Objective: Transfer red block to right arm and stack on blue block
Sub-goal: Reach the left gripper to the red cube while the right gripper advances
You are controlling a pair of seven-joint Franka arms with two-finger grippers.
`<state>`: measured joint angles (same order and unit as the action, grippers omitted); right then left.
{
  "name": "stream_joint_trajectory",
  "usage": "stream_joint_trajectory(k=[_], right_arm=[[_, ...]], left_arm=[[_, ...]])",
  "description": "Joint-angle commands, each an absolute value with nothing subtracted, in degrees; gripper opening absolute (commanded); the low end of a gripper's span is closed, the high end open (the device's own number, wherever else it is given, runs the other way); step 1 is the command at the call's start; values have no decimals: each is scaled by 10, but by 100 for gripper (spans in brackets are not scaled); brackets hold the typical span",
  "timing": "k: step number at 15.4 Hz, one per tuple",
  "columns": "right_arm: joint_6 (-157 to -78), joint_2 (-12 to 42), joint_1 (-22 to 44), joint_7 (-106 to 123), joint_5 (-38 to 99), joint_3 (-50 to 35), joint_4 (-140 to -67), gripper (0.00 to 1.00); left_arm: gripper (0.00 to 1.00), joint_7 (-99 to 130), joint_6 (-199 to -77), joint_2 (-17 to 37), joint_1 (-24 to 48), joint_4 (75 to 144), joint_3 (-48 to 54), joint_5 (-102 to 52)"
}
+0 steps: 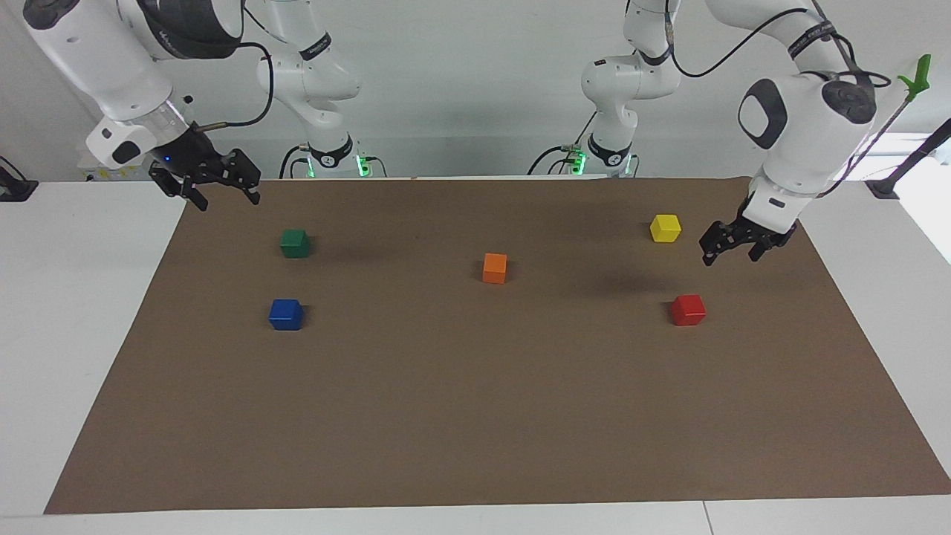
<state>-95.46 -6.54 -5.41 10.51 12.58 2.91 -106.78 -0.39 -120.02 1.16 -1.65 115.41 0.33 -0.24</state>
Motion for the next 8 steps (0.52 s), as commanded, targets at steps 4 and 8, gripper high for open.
stream_joint_trajectory(k=[4,8], right_arm=[[-1007,-66,-89,222,351,25,-1187,100],[-998,-36,-98,316,517,25,-1222,100]], left_arm=[[100,-4,-1337,66,-26,1215,4,-8],[100,-5,-1384,102,-16,1227,4,-8]])
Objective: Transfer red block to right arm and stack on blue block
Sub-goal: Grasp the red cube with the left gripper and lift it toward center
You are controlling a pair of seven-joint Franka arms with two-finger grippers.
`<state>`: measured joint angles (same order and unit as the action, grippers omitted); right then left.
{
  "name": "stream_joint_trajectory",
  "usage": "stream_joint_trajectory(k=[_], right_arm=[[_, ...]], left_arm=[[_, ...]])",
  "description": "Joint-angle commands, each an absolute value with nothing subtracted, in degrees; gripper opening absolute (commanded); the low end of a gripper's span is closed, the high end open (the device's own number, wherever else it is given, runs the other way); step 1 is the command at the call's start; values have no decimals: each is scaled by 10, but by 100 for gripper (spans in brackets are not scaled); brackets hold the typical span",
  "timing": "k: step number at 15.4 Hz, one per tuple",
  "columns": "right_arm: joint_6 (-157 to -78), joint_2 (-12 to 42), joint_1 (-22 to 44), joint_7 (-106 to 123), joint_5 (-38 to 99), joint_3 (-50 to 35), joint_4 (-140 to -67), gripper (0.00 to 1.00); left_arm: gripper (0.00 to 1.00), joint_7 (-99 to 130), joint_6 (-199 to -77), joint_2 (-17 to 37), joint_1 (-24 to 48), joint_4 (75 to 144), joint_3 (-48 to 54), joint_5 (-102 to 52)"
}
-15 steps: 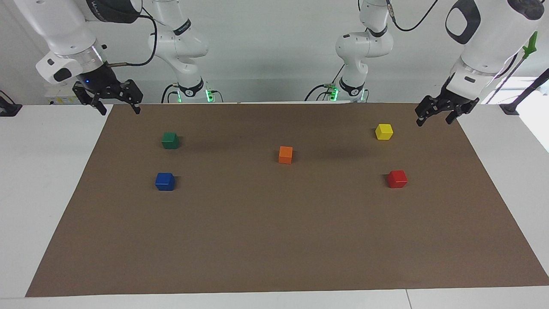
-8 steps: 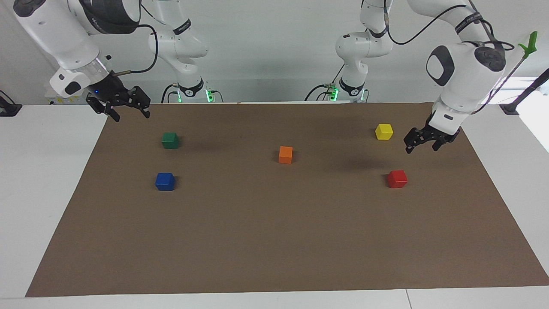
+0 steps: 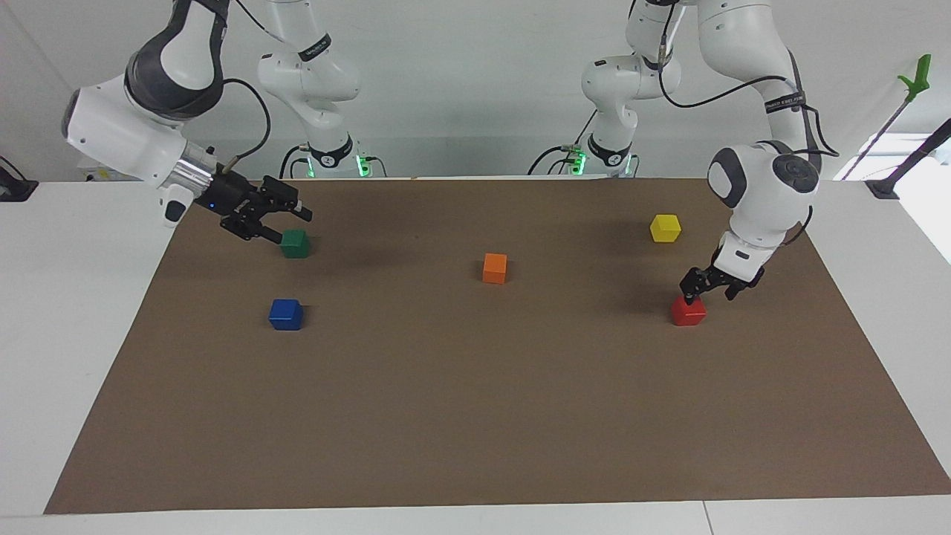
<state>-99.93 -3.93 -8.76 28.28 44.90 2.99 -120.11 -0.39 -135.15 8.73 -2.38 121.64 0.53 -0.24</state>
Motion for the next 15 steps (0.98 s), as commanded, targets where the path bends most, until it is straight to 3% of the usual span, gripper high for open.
stream_joint_trajectory(k=[1,4,5,6,7,11,15], right_arm=[[-990,-35,-98,320,561,25,-1235,100],[-940,-20,-94,337,656,25,-1248,100],[-922,-12,-91,349,683,24,-1251,100],[-914,-11,-85,358,702,24,-1254,100],[-898,-10,-76,359,724,24,-1265,100],[-832,-9,-40,362,836,23,-1297,100],[-710,73,-16,438,938,23,-1302,100]], left_arm=[[100,-6,-1392,109,-15,1227,4,-8],[100,-5,-1411,138,-12,1221,4,-7],[85,-2,-1412,141,-12,1221,4,-7],[48,0,-1406,141,-12,1219,4,-8],[0,0,-1392,141,-13,1216,4,-8],[0,167,-1257,113,-11,1159,14,-18],[0,335,-1130,28,34,1132,26,-81]])
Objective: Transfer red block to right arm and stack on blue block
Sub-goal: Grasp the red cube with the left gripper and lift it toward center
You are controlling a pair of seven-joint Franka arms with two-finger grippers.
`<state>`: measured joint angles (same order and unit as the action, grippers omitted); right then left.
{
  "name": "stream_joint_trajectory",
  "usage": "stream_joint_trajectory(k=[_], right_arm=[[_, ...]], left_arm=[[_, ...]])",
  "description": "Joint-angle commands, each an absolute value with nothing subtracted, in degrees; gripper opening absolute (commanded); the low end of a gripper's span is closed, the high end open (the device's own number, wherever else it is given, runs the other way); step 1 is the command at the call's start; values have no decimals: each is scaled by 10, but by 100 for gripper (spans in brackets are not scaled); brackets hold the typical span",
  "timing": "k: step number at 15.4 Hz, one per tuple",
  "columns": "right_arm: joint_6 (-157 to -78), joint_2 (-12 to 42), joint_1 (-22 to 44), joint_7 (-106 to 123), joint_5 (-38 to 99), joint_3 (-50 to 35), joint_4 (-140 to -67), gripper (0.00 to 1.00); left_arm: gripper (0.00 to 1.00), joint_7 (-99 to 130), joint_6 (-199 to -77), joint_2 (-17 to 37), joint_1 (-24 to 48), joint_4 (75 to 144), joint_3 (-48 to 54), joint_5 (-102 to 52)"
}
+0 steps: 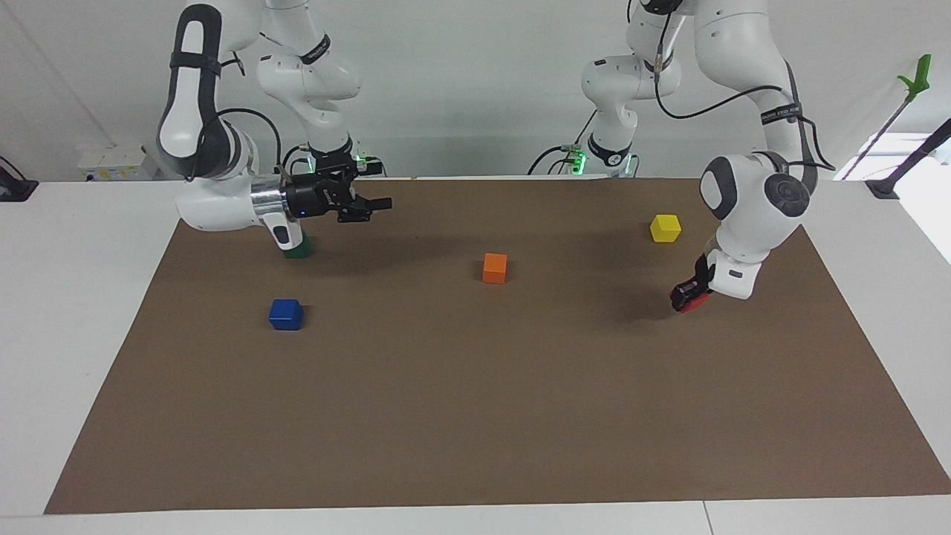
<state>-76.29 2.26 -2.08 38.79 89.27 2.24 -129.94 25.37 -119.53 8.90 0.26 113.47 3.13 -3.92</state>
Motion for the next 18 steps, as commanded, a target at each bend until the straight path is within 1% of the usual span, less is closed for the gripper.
stream_joint_trajectory(k=[1,4,5,8,10,11,13,15,17,18], right_arm=[[-690,79,-9,439,956,23,-1302,100],[-630,115,24,439,1021,23,-1309,100],[-627,118,34,439,1039,22,-1316,100],[-624,122,77,438,1113,21,-1346,100],[-616,132,97,438,1147,20,-1353,100],[-599,147,114,439,1172,20,-1354,100],[-581,161,136,444,1205,20,-1355,100],[-568,173,138,445,1212,19,-1355,100],[-514,192,173,459,1254,18,-1355,100],[-510,191,182,461,1266,18,-1355,100]], left_arm=[[0,397,-1099,3,39,1124,26,-115],[0,569,-1029,-65,49,1109,38,-207],[0,617,-1008,-82,52,1094,49,-236],[0,852,-1003,-94,54,1052,115,-270],[0,979,-1012,-95,54,1028,171,-272],[0,1040,-1028,-94,54,1021,191,-277],[0,1151,-1072,-98,54,1030,222,-286],[0,1221,-1109,-112,55,1058,235,-312],[0,1263,-1136,-127,69,1085,238,-327],[0,1282,-1158,-134,81,1102,238,-327]])
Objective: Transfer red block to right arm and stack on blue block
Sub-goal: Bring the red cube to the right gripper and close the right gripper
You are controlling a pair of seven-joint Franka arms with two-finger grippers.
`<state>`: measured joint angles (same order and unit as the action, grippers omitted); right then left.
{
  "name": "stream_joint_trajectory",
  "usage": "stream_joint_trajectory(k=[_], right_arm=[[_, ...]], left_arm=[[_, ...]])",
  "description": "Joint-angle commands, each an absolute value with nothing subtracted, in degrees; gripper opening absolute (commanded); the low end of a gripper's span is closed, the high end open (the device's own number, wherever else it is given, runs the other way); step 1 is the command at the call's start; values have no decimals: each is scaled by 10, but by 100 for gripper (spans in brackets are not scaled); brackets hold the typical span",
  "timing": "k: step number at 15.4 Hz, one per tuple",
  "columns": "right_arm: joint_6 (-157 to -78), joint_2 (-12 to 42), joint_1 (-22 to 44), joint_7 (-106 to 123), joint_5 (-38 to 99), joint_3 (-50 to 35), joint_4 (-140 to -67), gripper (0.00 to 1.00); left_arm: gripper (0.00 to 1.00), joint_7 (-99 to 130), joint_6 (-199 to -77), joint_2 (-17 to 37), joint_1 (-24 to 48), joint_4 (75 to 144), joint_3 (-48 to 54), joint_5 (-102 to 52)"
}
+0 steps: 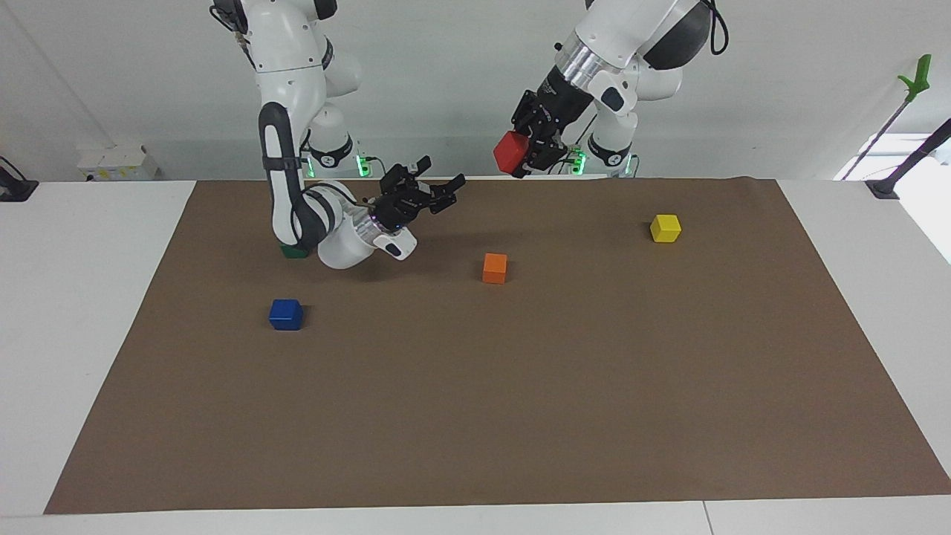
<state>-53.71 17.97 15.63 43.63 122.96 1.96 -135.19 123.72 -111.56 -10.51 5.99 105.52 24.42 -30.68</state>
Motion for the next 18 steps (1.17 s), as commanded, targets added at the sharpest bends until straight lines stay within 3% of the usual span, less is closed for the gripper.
stream_joint_trajectory(k=[1,4,18], right_arm=[[-512,191,183,461,1267,18,-1355,100],[-538,195,185,461,1269,18,-1351,100],[-550,199,224,366,1266,17,-1340,100]], left_arm=[[0,1302,-1187,-145,92,1124,238,-327],[0,1311,-1255,-170,132,1177,238,-328],[0,1310,-1325,-183,175,1241,238,-330]])
